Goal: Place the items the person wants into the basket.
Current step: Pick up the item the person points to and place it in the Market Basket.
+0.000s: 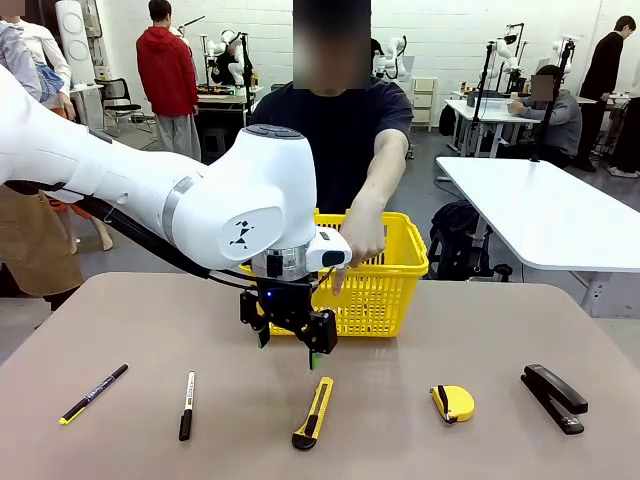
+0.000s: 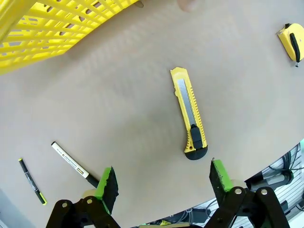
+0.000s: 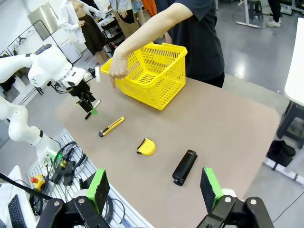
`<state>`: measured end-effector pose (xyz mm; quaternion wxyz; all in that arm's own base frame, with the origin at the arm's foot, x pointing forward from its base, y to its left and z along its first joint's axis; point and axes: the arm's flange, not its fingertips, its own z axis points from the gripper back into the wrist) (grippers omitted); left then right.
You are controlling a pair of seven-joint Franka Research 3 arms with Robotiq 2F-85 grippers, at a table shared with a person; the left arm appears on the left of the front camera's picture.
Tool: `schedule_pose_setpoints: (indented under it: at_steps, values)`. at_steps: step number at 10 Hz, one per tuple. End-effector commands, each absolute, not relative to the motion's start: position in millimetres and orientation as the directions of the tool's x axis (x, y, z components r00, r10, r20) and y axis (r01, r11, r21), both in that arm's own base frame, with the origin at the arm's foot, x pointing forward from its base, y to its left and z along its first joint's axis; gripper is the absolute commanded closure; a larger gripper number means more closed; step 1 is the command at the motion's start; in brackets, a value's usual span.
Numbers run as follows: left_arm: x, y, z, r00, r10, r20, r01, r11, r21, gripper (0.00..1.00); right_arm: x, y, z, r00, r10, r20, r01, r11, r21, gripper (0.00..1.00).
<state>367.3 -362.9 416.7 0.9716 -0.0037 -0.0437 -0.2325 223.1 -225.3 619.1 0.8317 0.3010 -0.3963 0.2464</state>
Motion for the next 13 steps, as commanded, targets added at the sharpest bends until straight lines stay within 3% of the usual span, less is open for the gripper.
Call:
schedule_pose_setpoints:
  at_steps: [1, 8, 13]
  values:
    - [367.6, -362.6, 416.7, 0.888, -0.451, 0.087, 0.451, 0.892, 0.013, 0.00, 224.8, -225.1, 621.5, 0.545, 0.167, 0.822, -0.664, 0.684, 0.301, 0.00]
    - [338.4, -394.0, 328.8, 0.928, -0.344, 0.140, 0.338, 0.939, 0.068, 0.00, 224.8, -225.1, 621.5, 0.545, 0.167, 0.822, -0.664, 0.684, 0.301, 0.00]
    - [331.8, -412.0, 317.0, 0.933, -0.317, 0.168, 0.312, 0.948, 0.056, 0.00, 224.8, -225.1, 621.5, 0.545, 0.167, 0.822, -0.664, 0.684, 0.301, 0.00]
